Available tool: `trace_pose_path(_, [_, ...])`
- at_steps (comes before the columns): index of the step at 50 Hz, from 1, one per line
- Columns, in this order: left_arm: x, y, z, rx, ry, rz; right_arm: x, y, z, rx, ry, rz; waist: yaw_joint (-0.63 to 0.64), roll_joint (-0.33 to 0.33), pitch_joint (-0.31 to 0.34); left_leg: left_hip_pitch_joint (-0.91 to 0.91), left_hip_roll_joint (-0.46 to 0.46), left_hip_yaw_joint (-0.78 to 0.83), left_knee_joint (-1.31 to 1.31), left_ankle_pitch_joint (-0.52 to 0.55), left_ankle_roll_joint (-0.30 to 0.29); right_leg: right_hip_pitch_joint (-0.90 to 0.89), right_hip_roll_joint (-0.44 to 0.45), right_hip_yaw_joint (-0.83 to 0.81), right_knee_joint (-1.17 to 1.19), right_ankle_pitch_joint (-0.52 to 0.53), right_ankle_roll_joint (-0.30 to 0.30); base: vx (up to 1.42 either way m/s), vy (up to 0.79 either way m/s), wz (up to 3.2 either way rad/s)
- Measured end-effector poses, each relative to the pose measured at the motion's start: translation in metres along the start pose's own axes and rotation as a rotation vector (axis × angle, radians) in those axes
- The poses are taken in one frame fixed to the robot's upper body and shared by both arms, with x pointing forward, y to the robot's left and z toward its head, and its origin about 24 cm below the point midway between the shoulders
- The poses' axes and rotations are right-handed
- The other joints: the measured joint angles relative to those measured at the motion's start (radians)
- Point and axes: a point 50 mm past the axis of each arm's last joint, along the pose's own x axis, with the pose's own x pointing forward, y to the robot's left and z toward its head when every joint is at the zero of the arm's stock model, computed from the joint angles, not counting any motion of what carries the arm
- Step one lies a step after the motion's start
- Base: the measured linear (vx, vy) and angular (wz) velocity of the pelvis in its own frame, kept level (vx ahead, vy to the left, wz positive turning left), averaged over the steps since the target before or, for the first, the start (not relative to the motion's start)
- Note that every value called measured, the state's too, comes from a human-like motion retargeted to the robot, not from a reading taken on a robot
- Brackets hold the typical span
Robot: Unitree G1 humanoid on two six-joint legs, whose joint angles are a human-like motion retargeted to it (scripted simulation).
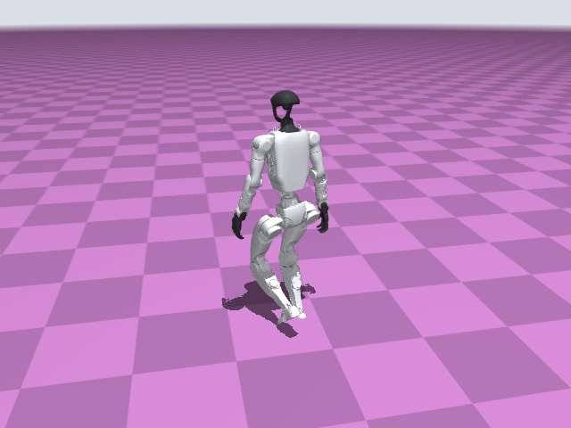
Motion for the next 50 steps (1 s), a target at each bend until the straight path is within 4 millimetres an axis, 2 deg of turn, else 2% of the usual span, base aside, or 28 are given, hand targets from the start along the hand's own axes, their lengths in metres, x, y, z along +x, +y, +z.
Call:
trace_pose_path(2, [0.001,0.0,0.008,0.008,-0.033,0.002,0.0,0.0,0.004,-0.011,-0.017,0.005,0.013,-0.01,0.009,-0.074,-0.01,0.01,-0.045,-0.059,0.03,0.062,-0.009,0.031,-0.025,-0.024,0.006,0.49,-0.03,-0.4])
trace_pose_path(5, [0.001,-0.002,0.012,0.014,-0.059,-0.003,0.0,0.002,0.01,-0.027,-0.046,0.014,0.024,-0.025,0.023,-0.159,-0.05,0.024,-0.183,-0.113,0.044,0.152,-0.03,0.077,-0.054,-0.063,0.017,0.51,-0.01,-0.4])
trace_pose_path(10, [0.0,-0.007,0.004,0.011,-0.048,-0.016,0.0,0.007,0.02,-0.034,-0.091,0.015,0.012,-0.066,0.036,-0.231,-0.172,0.035,-0.58,-0.102,0.013,0.286,-0.093,0.123,-0.112,-0.12,0.036,0.54,0.02,-0.17])
trace_pose_path(14, [-0.002,-0.008,-0.011,0.0,-0.004,-0.019,0.001,0.011,0.03,-0.026,-0.12,0.014,-0.007,-0.101,0.021,-0.25,-0.267,0.04,-0.887,-0.063,0.0,0.344,-0.14,0.127,-0.121,-0.166,0.05,0.57,0.05,0.09])
trace_pose_path(18, [-0.008,-0.007,-0.039,-0.042,0.082,-0.002,0.001,0.014,0.032,-0.006,-0.128,0.01,0.005,-0.122,-0.002,-0.291,-0.304,0.059,-0.843,-0.038,0.028,0.38,-0.15,0.129,-0.04,-0.201,0.062,0.66,0.04,-0.23])
trace_pose_path(20, [-0.013,-0.001,-0.056,-0.082,0.138,0.02,0.001,0.016,0.027,0.02,-0.111,0.008,0.024,-0.151,-0.002,-0.251,-0.33,0.074,-0.802,-0.008,0.059,0.448,-0.18,0.141,-0.023,-0.178,0.084,0.76,0.03,-0.37])
trace_pose_path(22, [-0.019,0.0,-0.076,-0.137,0.201,0.038,0.0,0.017,0.019,0.05,-0.082,0.007,0.029,-0.177,-0.017,-0.253,-0.363,0.082,-0.715,0.01,0.095,0.456,-0.21,0.133,0.069,-0.106,0.122,0.72,0.02,-0.15])
trace_pose_path(23, [-0.023,0.002,-0.085,-0.166,0.234,0.049,0.0,0.018,0.013,0.067,-0.063,0.014,0.031,-0.2,-0.025,-0.235,-0.391,0.086,-0.702,0.011,0.117,0.458,-0.231,0.139,0.12,-0.038,0.157,0.7,0.02,0.03])
trace_pose_path(26, [-0.032,0.005,-0.106,-0.223,0.302,0.063,0.0,0.022,0.004,0.116,-0.029,0.051,0.019,-0.27,-0.042,-0.18,-0.479,0.089,-0.691,-0.017,0.183,0.394,-0.271,0.173,0.334,0.26,0.29,0.68,0.0,0.23])
trace_pose_path(27, [-0.034,0.007,-0.11,-0.232,0.313,0.066,0.0,0.024,0.005,0.129,-0.028,0.064,0.011,-0.287,-0.046,-0.156,-0.498,0.085,-0.696,-0.032,0.2,0.356,-0.278,0.176,0.41,0.362,0.322,0.67,-0.08,0.22])
trace_pose_path(28, [-0.035,0.009,-0.11,-0.235,0.316,0.07,0.0,0.026,0.007,0.142,-0.034,0.076,0.005,-0.298,-0.048,-0.127,-0.503,0.076,-0.705,-0.05,0.21,0.31,-0.283,0.164,0.482,0.438,0.324,0.67,-0.08,0.15])
trace_pose_path(30, [-0.034,0.013,-0.108,-0.234,0.31,0.077,0.0,0.029,0.015,0.167,-0.058,0.086,-0.014,-0.309,-0.046,-0.067,-0.52,0.056,-0.726,-0.082,0.23,0.21,-0.322,0.156,0.611,0.48,0.324,0.67,0.0,0.11])
trace_pose_path(35, [-0.024,0.015,-0.084,-0.187,0.246,0.093,0.0,0.029,0.033,0.203,-0.124,0.054,-0.058,-0.298,-0.027,0.14,-0.529,-0.009,-0.83,-0.142,0.231,-0.054,-0.489,0.101,0.734,0.207,0.157,0.68,0.01,-0.03])
trace_pose_path(38, [-0.016,0.015,-0.06,-0.15,0.169,0.096,-0.001,0.029,0.036,0.205,-0.145,0.037,-0.072,-0.273,-0.005,0.266,-0.506,-0.051,-0.868,-0.192,0.224,-0.181,-0.505,0.057,0.639,0.132,0.121,0.69,-0.06,-0.11])
trace_pose_path(41, [-0.009,0.014,-0.034,-0.105,0.083,0.096,-0.001,0.029,0.036,0.217,-0.143,0.018,-0.077,-0.24,0.019,0.37,-0.465,-0.084,-0.88,-0.255,0.227,-0.275,-0.476,0.005,0.463,0.124,0.144,0.7,-0.09,-0.12])
trace_pose_path(45, [-0.003,0.011,-0.003,-0.043,-0.021,0.091,0.0,0.027,0.03,0.242,-0.119,-0.018,-0.073,-0.207,0.012,0.455,-0.422,-0.111,-0.932,-0.295,0.227,-0.37,-0.409,-0.034,0.129,0.164,0.226,0.7,-0.11,-0.17])
trace_pose_path(48, [0.0,0.009,0.008,-0.027,-0.052,0.092,0.0,0.023,0.023,0.269,-0.093,-0.051,-0.069,-0.185,-0.016,0.487,-0.396,-0.112,-0.953,-0.305,0.208,-0.402,-0.366,-0.045,-0.046,0.204,0.255,0.72,-0.1,-0.21])
trace_pose_path(50, [0.0,0.006,0.004,-0.044,-0.037,0.091,0.0,0.018,0.015,0.286,-0.065,-0.076,-0.073,-0.171,-0.022,0.518,-0.377,-0.102,-0.918,-0.314,0.193,-0.41,-0.355,-0.052,-0.018,0.234,0.249,0.75,-0.08,-0.16])
